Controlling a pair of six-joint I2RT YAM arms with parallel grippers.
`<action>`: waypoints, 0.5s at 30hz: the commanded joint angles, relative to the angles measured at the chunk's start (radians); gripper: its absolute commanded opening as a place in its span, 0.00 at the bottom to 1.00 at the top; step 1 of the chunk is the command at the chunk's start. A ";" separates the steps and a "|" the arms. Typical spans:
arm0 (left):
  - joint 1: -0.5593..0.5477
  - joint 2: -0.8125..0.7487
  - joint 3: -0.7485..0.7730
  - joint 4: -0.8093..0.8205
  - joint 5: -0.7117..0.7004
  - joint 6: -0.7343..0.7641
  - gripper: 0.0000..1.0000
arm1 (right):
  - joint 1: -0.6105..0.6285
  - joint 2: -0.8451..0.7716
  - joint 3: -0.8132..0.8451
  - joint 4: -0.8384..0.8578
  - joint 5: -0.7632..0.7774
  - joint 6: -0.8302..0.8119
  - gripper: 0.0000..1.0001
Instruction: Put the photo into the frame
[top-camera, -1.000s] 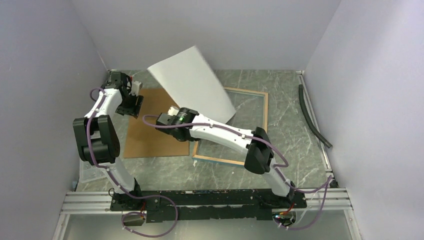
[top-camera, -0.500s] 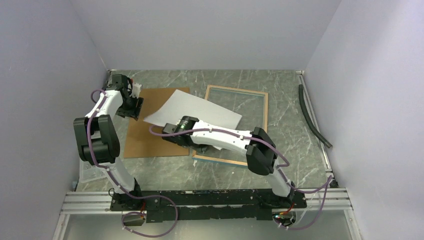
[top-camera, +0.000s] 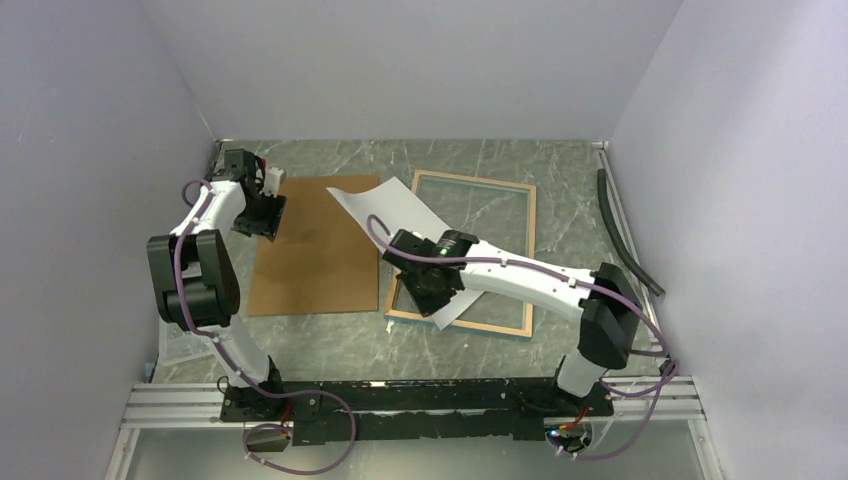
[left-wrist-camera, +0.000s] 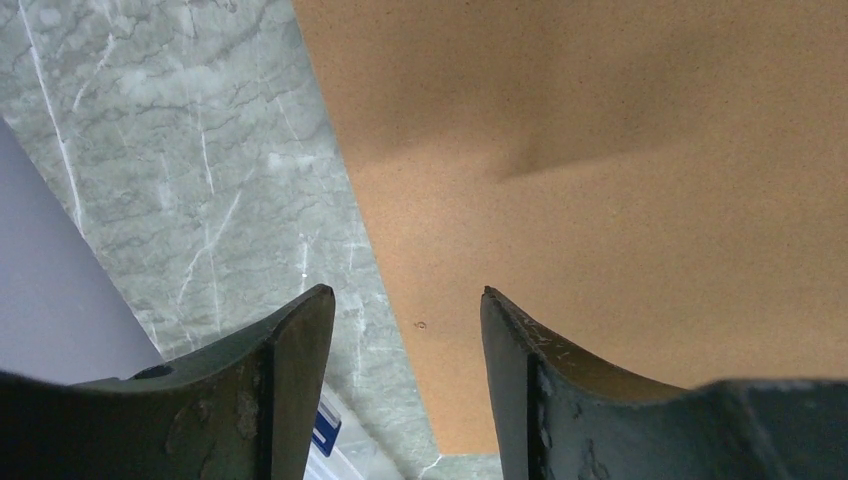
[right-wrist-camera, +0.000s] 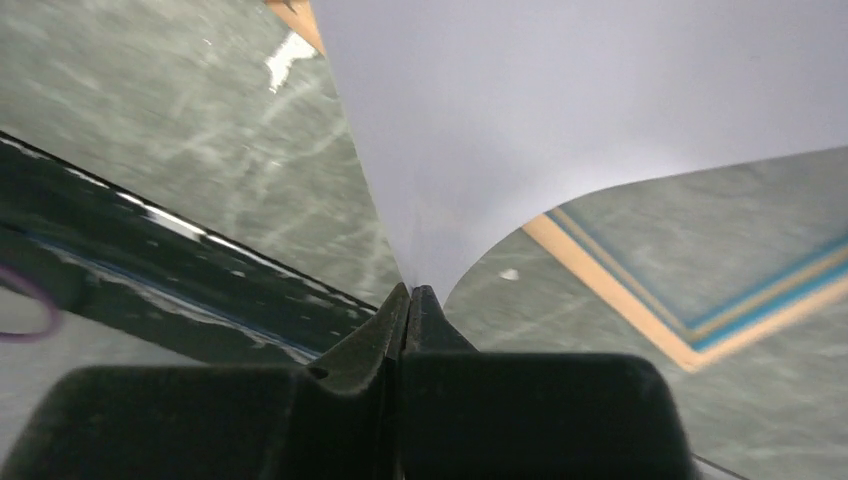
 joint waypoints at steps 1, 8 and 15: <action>-0.003 -0.054 0.007 0.005 0.008 -0.014 0.61 | -0.082 -0.038 -0.092 0.223 -0.197 0.201 0.00; -0.003 -0.062 0.010 -0.006 -0.004 0.003 0.61 | -0.110 0.027 -0.066 0.230 -0.222 0.318 0.00; -0.003 -0.057 0.031 -0.025 0.000 -0.003 0.61 | -0.161 0.100 -0.022 0.263 -0.270 0.368 0.00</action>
